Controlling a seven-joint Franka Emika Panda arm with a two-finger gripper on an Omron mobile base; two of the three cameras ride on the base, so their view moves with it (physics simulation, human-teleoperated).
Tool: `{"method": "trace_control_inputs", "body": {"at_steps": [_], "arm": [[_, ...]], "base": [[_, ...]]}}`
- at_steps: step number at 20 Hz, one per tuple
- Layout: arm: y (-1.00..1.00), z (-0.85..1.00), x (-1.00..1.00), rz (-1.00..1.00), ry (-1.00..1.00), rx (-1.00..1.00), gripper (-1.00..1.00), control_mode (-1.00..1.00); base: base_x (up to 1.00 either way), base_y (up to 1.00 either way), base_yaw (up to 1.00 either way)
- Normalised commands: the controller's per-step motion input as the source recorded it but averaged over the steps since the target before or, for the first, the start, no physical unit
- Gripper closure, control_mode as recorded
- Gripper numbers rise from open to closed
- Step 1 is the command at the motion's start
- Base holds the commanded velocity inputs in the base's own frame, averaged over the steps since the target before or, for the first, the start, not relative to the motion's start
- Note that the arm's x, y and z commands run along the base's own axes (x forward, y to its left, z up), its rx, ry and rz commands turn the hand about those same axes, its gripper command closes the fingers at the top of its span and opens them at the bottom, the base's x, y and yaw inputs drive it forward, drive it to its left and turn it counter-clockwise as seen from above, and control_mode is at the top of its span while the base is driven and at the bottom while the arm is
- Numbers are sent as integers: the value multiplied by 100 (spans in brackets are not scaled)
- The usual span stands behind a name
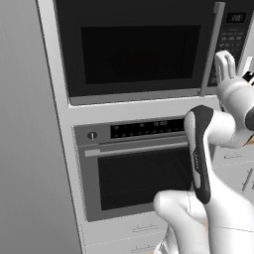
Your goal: Open the microwave, place the bowl with waffle inside the microwave, then close the microwave door and turn it on.
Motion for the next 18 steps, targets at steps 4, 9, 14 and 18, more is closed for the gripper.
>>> {"method": "trace_control_inputs", "body": {"at_steps": [4, 9, 14, 18], "arm": [[-34, 0, -23, 0, 10, -38, -100, -100], [-29, 0, -12, 0, 21, -44, -100, -100], [-34, -9, 0, 0, 14, -46, -100, -100], [-38, -19, 0, 0, 13, -46, -100, -100]], "base": [[0, 0, 0], [0, 0, 0], [0, 0, 0], [0, 0, 0]]}}
